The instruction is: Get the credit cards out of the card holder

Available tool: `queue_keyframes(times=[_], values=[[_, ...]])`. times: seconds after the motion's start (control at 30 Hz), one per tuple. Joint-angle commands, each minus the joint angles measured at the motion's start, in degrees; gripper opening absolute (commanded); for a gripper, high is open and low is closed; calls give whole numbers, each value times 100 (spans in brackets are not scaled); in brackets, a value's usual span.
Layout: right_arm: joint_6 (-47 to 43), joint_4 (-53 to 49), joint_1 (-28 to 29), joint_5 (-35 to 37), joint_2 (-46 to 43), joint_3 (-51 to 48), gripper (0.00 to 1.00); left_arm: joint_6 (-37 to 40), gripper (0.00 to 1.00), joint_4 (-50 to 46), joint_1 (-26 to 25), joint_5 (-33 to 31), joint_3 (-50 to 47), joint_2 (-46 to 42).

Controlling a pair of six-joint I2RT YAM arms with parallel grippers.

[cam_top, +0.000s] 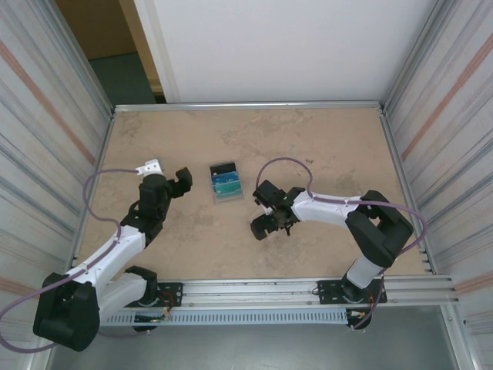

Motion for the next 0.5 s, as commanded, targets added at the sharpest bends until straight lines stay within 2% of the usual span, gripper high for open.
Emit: queue_keyframes(times=[0.0, 0.27, 0.47], values=[[27, 3, 164, 102, 155, -65, 89, -233, 99, -310, 31, -247, 298, -74], [26, 616, 201, 354, -388, -456, 72, -406, 99, -692, 31, -72, 597, -187], [50, 1555, 201, 553, -950, -929, 68, -434, 99, -892, -18, 369, 816, -241]])
